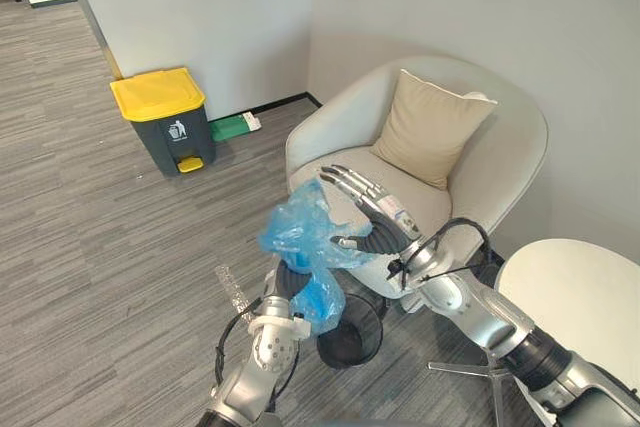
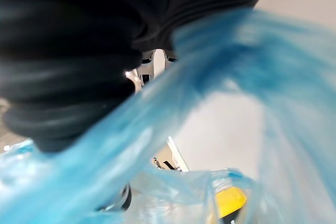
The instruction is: Gather rubbish on tea table into small bin, then transfer packed bag to large trash can.
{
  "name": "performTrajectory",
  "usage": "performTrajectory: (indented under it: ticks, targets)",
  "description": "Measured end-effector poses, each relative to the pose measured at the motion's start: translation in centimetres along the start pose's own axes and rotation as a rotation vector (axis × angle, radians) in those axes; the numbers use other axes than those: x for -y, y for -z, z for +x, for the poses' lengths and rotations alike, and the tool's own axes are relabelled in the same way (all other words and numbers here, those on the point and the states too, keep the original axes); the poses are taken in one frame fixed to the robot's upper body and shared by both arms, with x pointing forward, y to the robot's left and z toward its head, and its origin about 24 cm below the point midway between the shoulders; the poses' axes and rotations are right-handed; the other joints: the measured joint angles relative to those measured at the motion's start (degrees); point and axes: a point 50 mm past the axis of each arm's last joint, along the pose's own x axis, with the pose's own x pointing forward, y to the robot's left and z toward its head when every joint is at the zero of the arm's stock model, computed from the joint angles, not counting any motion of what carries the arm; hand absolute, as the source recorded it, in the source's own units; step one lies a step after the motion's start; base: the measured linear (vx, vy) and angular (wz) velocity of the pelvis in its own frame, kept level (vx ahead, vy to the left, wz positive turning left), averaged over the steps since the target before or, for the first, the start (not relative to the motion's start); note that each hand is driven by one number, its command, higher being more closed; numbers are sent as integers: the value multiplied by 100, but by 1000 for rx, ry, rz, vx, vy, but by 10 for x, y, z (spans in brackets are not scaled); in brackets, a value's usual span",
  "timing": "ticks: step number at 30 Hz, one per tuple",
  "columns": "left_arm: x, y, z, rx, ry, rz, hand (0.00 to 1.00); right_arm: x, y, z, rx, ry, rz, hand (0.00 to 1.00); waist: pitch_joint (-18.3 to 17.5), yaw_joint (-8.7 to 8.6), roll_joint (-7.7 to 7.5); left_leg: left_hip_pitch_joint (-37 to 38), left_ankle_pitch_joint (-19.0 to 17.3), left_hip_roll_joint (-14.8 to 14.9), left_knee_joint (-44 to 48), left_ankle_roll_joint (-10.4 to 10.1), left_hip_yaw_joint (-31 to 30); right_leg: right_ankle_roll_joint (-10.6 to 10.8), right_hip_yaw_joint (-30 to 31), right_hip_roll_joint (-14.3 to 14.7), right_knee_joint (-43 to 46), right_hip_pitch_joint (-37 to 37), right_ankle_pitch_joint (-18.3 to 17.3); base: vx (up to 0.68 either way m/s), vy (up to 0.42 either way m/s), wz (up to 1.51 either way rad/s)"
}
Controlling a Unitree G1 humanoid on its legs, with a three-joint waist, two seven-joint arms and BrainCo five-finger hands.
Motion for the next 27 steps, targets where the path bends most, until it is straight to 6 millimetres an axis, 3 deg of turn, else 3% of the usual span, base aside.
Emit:
performTrajectory:
  ticks: [5, 13, 15, 18, 23, 27]
  targets:
    - [-8, -2, 3, 5, -38, -12, 100, 3, 16, -11, -43, -40, -134, 0, 12, -2, 18, -1, 0, -8, 0, 0, -3, 0, -3, -7, 0, 3, 1, 0, 0, 0]
    - [-20, 1, 2, -7, -88, -22, 100, 60, 48, -50, -259, 223, -315, 0, 44, -75, 69, -3, -4, -35, 0, 6, -6, 5, -11, -35, -2, 4, -1, 0, 0, 0]
    - [-25, 2, -2, -17, -111, -27, 100, 65, 49, -60, -322, 315, -294, 0, 61, -115, 107, -3, -6, -40, 0, 10, -3, 7, -9, -41, -6, 3, -2, 0, 0, 0]
    - [-28, 7, -7, -44, -122, -44, 100, 51, 50, -72, -421, 390, -179, 0, 45, -182, 157, -3, -7, -41, 0, 10, -2, 8, -8, -42, -15, 3, -2, 0, 0, 0]
    - [-34, 19, -15, -118, -163, -84, 100, -2, 53, -103, -693, 460, 135, 0, 46, -297, 233, -5, -13, -41, 0, 16, -3, 7, -8, -42, -21, 3, -2, 0, 0, 0]
    - [-34, 31, -20, -185, -157, -123, 100, -44, 67, -143, -985, 448, 316, 0, 46, -312, 251, -4, -114, -39, 0, -37, -1, 12, 6, -57, -28, 4, 1, 0, 0, 0]
